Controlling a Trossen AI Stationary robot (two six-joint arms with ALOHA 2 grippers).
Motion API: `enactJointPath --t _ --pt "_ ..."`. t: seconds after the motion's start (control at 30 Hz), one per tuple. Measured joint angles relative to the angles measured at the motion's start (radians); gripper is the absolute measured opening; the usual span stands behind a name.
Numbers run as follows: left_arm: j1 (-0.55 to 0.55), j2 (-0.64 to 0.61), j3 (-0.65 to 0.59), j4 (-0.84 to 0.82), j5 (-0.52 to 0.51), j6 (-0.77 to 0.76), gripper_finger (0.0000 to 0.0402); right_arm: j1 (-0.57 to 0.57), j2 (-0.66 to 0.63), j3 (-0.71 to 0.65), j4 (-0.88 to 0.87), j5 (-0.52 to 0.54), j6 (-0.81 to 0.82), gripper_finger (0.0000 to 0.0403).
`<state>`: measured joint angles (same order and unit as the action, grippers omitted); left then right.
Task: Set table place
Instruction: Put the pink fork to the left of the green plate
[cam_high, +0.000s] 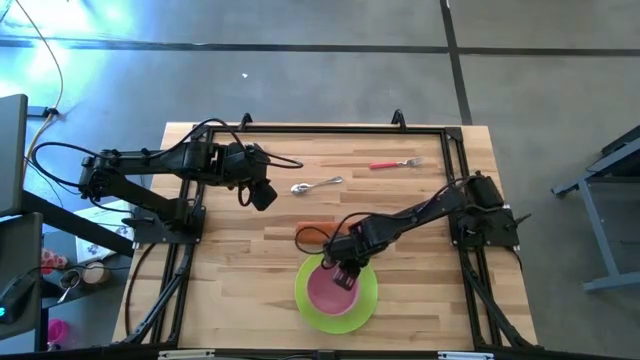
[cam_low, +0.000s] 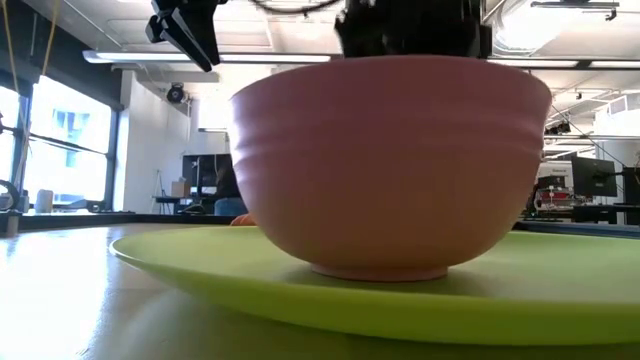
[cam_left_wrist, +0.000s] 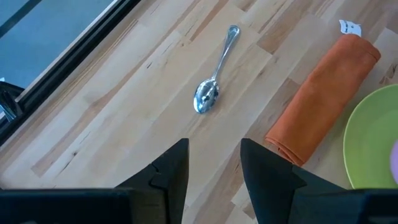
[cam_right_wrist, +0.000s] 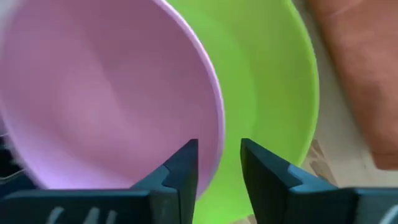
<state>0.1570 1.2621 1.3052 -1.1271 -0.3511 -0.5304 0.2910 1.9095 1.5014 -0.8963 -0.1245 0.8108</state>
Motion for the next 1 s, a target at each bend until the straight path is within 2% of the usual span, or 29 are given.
enactJointPath --t 0.13,0.3,0.43,0.67,0.77,1.0 --pt "0.000 0.000 0.000 0.000 0.003 0.000 0.0136 -0.003 -0.070 0.054 -0.103 0.106 0.002 0.0118" --pt "0.000 0.000 0.000 0.000 0.003 0.006 0.0136 -0.010 -0.154 0.114 -0.232 0.292 0.001 0.0119" --pt "0.000 0.000 0.000 0.001 0.003 0.007 0.0136 -0.030 -0.199 0.119 -0.286 0.360 -0.015 0.0119" --pt "0.000 0.000 0.000 0.003 0.001 -0.008 0.0136 -0.102 -0.233 0.118 -0.530 0.483 -0.064 0.0119" --pt "0.000 0.000 0.000 0.006 0.000 -0.025 0.0136 -0.180 -0.234 0.118 -0.533 0.496 -0.164 0.0119" --pt "0.000 0.000 0.000 0.011 0.000 -0.045 0.0136 -0.409 -0.240 0.084 -0.447 0.469 -0.544 0.0119"
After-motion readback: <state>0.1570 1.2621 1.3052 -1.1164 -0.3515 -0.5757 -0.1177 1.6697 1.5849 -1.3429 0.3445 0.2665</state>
